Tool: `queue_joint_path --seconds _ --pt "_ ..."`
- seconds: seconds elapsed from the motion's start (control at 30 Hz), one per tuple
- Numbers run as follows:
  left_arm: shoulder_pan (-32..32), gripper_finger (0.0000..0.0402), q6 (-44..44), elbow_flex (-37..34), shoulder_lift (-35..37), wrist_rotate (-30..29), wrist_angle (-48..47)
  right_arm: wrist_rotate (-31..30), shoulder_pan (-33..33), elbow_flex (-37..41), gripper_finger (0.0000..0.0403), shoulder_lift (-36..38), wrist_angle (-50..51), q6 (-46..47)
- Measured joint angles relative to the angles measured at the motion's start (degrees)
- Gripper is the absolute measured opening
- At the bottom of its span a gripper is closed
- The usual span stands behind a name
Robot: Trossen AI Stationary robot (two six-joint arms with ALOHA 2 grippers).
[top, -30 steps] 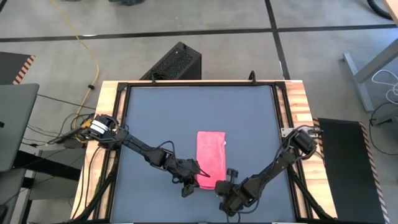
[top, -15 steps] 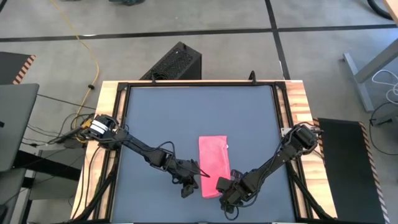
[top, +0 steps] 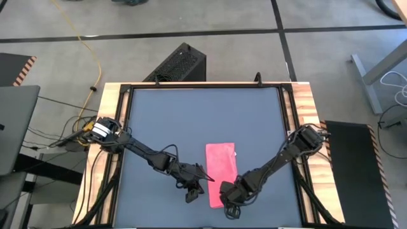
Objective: Roll towel
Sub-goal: Roll the pink microfiber towel
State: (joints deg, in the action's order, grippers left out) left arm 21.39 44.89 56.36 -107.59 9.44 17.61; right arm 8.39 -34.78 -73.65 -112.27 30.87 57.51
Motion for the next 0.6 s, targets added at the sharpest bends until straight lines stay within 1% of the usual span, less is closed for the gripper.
queue_joint_path --seconds 0.23,0.6 --pt "0.0 0.0000 -0.3 0.0 0.0 0.1 -0.1 2.6 1.6 0.0 0.0016 0.0 -1.8 -1.9" --pt "0.5 0.0000 -2.2 0.0 0.0 0.2 -0.1 5.2 3.1 0.0 0.0016 0.0 -3.9 -3.4"
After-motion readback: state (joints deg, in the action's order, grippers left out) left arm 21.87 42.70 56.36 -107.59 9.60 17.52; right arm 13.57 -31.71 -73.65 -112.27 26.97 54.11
